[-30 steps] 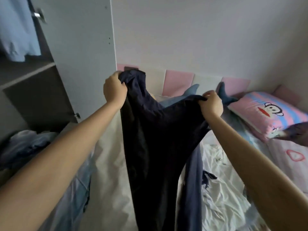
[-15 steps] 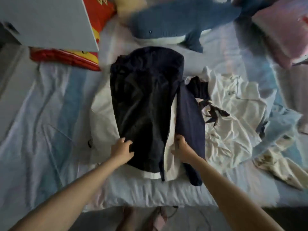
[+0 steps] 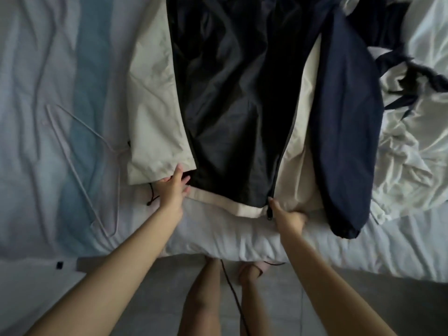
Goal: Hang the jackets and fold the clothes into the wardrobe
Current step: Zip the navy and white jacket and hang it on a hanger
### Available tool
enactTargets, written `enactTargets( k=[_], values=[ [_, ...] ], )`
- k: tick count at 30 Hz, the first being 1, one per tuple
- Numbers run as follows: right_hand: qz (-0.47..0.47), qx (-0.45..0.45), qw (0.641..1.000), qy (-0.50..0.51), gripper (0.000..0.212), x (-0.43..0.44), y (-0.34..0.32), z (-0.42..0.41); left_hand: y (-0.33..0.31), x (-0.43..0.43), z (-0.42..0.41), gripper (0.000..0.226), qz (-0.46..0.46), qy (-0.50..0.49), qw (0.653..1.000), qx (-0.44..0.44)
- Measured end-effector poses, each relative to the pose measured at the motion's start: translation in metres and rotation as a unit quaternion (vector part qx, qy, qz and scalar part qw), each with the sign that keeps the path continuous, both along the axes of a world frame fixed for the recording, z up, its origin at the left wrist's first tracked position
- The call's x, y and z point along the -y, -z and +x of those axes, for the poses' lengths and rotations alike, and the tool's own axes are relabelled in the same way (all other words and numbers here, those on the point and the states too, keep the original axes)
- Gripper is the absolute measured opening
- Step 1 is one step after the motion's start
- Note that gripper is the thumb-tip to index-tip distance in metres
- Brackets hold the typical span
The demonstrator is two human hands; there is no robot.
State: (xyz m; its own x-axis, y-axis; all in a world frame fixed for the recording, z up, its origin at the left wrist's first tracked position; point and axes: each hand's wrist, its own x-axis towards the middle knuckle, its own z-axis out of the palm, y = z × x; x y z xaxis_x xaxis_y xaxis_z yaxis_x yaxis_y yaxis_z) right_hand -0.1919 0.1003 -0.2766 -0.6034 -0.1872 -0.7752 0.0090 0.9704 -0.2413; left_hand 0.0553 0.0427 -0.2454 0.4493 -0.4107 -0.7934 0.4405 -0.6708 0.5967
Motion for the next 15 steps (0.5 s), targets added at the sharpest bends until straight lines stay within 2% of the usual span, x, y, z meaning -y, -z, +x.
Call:
enactTargets(
  k=[2, 5, 7, 11, 13, 14, 15],
  values=[
    [-0.034, 0.014, 0.999, 0.032, 0.109, 0.000, 0.000, 0.004, -0.004, 0.008, 0.001, 0.018, 0.003, -0.068, 0.997, -0.029],
    [-0.067, 0.048, 0.997, 0.012, 0.058, -0.007, -0.006, 0.005, -0.009, 0.017, 0.001, 0.019, -0.016, -0.146, 0.986, -0.076],
    [-0.088, 0.069, 0.994, 0.006, 0.035, -0.013, -0.019, 0.002, -0.013, 0.017, -0.004, 0.017, -0.028, -0.187, 0.977, -0.095],
    [-0.103, 0.147, 0.983, 0.036, 0.021, -0.025, -0.044, -0.009, -0.032, 0.006, -0.039, 0.019, -0.026, -0.205, 0.977, -0.059],
    [-0.121, 0.199, 0.971, 0.053, 0.017, -0.028, -0.055, -0.010, -0.044, -0.005, -0.056, 0.004, -0.036, -0.209, 0.976, -0.053],
    [-0.136, 0.220, 0.964, 0.057, 0.015, -0.030, -0.063, -0.011, -0.050, -0.013, -0.065, 0.011, -0.040, -0.204, 0.977, -0.057],
    [-0.154, 0.239, 0.957, 0.058, 0.013, -0.032, -0.070, -0.014, -0.054, -0.022, -0.074, 0.028, -0.044, -0.194, 0.978, -0.064]
  ],
)
